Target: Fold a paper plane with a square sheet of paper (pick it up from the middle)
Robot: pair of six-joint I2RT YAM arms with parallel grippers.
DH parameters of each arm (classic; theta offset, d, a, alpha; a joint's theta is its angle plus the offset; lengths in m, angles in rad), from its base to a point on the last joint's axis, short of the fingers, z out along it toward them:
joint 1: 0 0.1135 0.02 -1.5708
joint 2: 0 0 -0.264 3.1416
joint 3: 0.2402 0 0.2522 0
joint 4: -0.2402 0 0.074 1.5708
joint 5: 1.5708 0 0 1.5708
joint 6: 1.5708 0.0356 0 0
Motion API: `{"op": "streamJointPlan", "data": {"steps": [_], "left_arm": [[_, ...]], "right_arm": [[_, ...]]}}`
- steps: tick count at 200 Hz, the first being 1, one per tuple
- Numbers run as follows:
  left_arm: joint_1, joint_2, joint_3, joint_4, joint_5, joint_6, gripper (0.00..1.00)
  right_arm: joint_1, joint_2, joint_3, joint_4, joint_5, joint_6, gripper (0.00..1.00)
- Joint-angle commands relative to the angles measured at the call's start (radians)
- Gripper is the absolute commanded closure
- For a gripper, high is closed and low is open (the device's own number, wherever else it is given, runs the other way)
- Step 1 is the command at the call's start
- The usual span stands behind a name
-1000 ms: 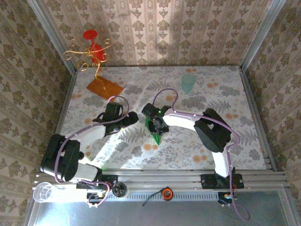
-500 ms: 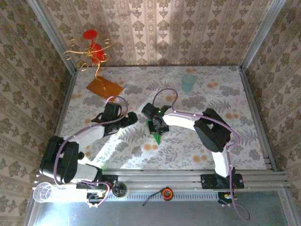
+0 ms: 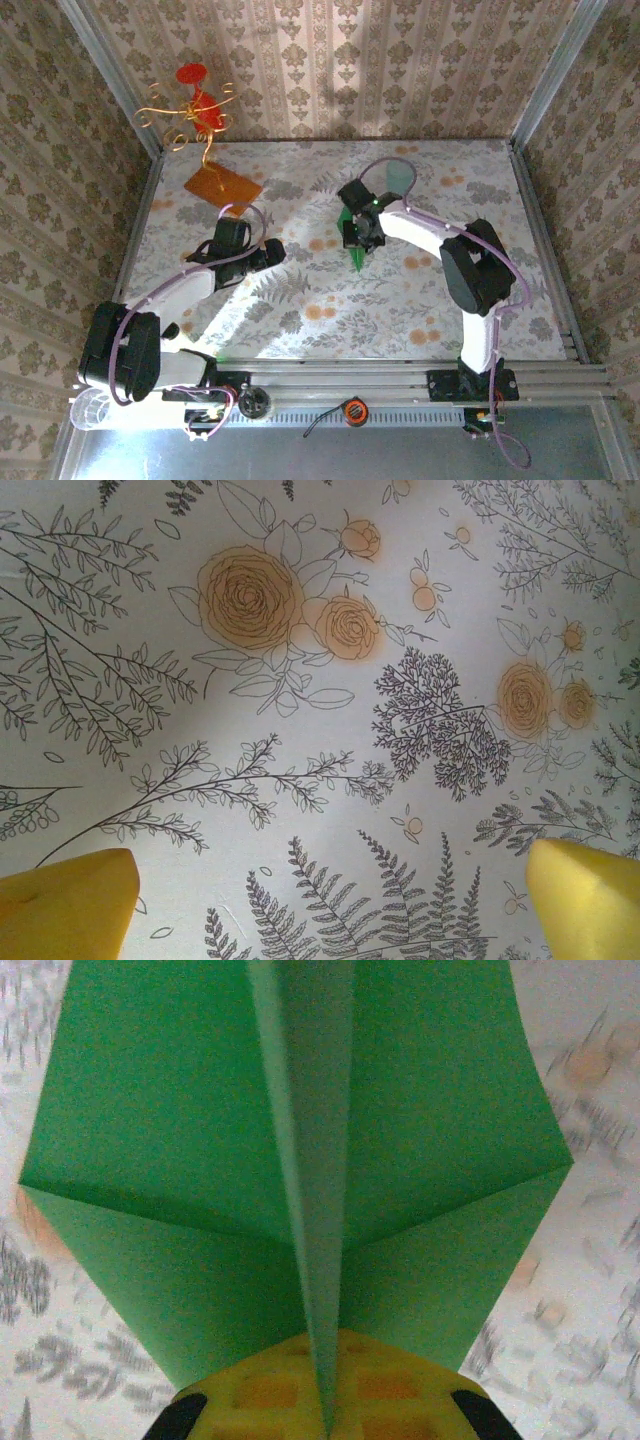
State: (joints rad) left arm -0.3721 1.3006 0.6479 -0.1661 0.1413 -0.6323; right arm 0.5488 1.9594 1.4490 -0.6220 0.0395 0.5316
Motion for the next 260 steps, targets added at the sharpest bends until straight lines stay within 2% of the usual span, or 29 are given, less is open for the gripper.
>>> {"op": "streamJointPlan", "data": {"steps": [1,61,103,189,260], "left_arm": [[0.005,0.017,0.009,-0.026,0.015,0.028,0.00],[0.001,0.099,0.033,0.003,0.083,0.034,0.00],[0.000,0.112,0.039,0.009,0.092,0.035,0.00],[-0.002,0.117,0.047,0.015,0.100,0.033,0.00],[-0.011,0.119,0.049,0.011,0.099,0.036,0.00]], "right_arm": [[-0.019,0.068,0.083,-0.041,-0.033,-0.088,0.93],[-0.064,0.230,0.297,-0.133,0.010,-0.132,0.92],[-0.067,0.298,0.379,-0.188,0.029,-0.145,0.83],[-0.066,0.360,0.409,-0.221,0.048,-0.146,0.72],[-0.065,0.381,0.364,-0.208,0.121,-0.112,0.62]]}}
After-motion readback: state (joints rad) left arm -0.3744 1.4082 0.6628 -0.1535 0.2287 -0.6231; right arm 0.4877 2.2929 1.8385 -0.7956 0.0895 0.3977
